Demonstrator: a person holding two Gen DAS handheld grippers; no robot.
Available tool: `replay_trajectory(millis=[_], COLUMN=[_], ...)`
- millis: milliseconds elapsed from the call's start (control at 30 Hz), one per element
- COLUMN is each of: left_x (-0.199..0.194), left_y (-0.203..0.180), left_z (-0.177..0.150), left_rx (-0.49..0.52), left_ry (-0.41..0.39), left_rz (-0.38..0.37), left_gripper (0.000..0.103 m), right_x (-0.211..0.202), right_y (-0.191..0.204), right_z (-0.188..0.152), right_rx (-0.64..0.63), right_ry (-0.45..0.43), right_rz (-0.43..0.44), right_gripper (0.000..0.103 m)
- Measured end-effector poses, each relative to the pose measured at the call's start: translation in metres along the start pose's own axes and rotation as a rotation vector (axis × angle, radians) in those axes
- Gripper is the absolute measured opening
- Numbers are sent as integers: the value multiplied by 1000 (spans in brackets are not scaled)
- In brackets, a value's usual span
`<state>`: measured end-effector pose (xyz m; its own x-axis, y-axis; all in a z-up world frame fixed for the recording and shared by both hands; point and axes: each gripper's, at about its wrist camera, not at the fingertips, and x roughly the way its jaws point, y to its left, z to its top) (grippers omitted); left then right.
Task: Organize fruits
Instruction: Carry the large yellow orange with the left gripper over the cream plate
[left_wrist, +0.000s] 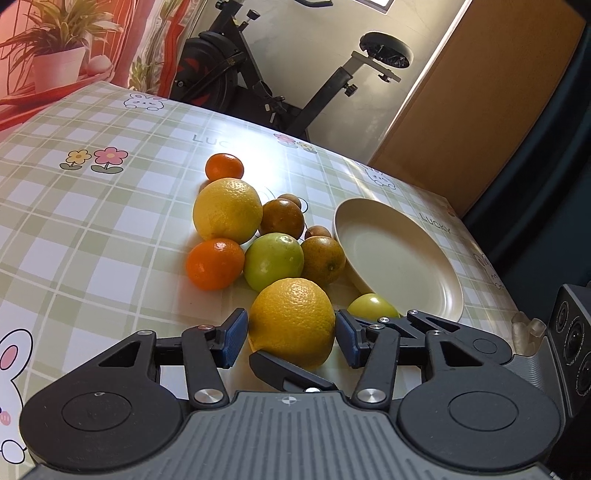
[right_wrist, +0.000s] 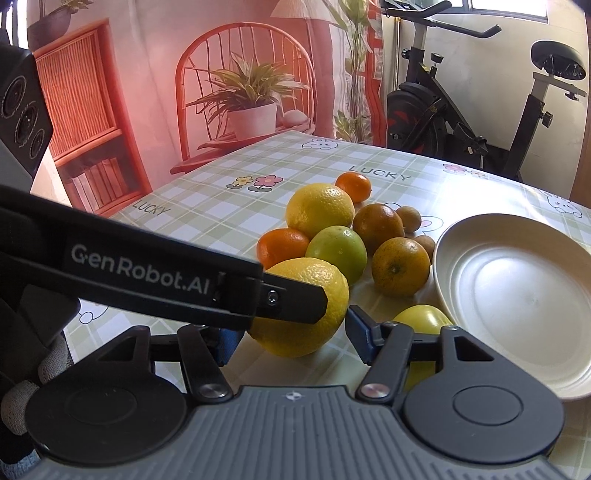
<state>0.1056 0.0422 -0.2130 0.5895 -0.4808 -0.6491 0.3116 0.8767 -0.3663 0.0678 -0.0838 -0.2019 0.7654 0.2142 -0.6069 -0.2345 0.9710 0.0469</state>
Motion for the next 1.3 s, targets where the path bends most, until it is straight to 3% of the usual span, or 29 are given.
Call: replay_trajectory(millis=[333, 633, 933, 1300], left_x=[-18, -13, 15, 56], left_y=[-29, -52, -97, -100], left_z=[9, 24, 39, 54], left_rx=[116, 178, 277, 281], left_ry=[-69, -70, -79, -39], left_rz=[15, -17, -78, -70], left_gripper=[55, 55, 55, 55], right_x=[-22, -42, -68, -62], right_y=[-5, -19, -57, -102], right_z=[4, 12, 22, 21], right_rx=[32, 66, 143, 193], right_ry=[-69, -120, -180, -177], right_rz=[-1, -38, -126, -162], right_gripper=[62, 62, 62, 62])
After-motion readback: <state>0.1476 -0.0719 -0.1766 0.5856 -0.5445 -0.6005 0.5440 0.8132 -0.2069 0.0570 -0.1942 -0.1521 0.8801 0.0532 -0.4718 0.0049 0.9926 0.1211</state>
